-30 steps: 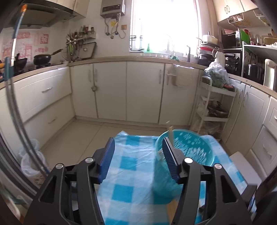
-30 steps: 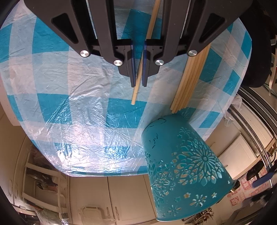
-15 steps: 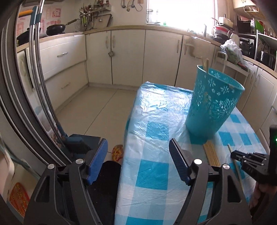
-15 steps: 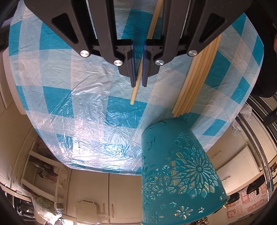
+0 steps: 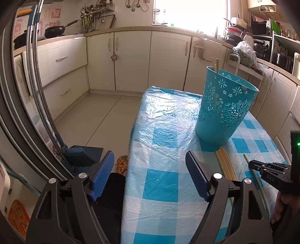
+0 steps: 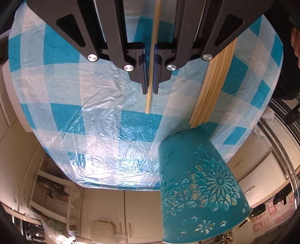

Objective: Organize utensils
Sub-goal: 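Close the right gripper on the loose wooden stick, then lift the stick with the right gripper over the teal basket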

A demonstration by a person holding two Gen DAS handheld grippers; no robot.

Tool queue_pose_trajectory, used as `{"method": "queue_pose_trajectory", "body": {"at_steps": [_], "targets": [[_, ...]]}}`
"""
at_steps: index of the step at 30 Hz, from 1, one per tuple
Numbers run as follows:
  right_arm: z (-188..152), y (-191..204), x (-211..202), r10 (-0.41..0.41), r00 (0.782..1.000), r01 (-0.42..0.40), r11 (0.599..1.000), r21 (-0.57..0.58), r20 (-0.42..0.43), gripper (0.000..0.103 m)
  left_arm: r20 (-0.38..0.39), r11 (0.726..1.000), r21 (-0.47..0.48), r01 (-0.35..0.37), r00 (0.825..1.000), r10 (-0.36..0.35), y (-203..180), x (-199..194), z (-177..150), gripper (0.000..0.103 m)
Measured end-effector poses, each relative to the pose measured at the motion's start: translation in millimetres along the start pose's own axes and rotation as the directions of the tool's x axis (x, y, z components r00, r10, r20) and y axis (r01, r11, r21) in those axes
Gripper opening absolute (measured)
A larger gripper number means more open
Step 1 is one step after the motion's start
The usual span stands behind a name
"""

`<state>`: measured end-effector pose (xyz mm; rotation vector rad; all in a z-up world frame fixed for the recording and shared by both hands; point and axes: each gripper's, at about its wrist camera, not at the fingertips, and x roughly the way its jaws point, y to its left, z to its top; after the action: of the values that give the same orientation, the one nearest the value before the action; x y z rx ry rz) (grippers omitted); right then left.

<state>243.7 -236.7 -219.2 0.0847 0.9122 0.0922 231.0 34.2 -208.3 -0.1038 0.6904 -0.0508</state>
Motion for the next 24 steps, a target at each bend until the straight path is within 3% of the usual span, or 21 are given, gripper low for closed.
{"method": "queue_pose_trajectory", "body": {"at_steps": [7,13,19,24], "targets": [[-11.5,-11.3,-16.1,0.079,0.997,-0.080,0.993,0.090,0.020,0.006,-0.002,1.000,0.011,0.000,1.000,0.000,-2.7,-0.3,-2.8,0.077],[-9.0,-14.6,-45.0,0.149,0.983,-0.162,0.980,0.119,0.106,0.006,-0.011,0.999,0.033,-0.008,1.000,0.008,-8.7,2.5,-4.4,0.077],[8.4,-11.0,-87.2,0.224,0.946,-0.254,0.961,0.106,0.235,0.006,-0.023,0.999,0.037,-0.004,1.000,0.005,-11.3,4.8,-5.4,0.078],[31.4,-5.6,-118.9,0.278,0.901,-0.318,0.946,0.070,0.334,0.006,-0.036,1.000,0.025,0.004,0.999,-0.003,-11.1,7.3,-5.2,0.078]]}}
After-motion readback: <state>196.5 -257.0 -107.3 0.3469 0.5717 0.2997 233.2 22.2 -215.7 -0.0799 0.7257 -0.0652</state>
